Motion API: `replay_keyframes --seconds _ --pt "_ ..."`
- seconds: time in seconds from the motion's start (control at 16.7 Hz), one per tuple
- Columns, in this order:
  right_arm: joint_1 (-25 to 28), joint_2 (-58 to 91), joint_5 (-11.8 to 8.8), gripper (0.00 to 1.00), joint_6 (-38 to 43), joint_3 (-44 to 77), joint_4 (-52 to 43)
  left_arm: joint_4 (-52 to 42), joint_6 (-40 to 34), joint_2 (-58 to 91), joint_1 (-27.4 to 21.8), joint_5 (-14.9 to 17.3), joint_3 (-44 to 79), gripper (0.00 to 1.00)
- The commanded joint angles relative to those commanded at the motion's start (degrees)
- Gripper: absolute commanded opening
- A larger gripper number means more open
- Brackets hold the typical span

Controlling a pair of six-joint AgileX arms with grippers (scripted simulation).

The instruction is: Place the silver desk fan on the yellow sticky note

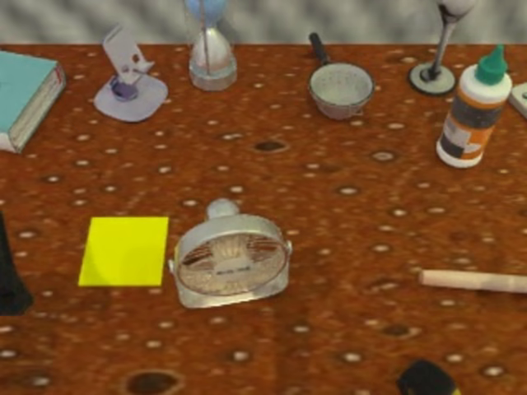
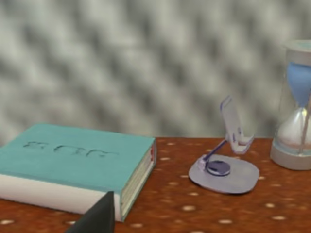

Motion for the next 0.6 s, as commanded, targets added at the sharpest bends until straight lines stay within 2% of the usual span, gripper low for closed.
replay_keyframes --seconds 0.3,0.6 --pt "0.0 0.0 0.0 1.00 0.0 0.0 0.0 -3.3 1.7 3.5 -1.8 0.2 3.5 1.00" --pt "0.0 0.0 0.0 1.00 0.0 0.0 0.0 -17.2 9.1 21.3 -8.6 0.4 20.3 1.00"
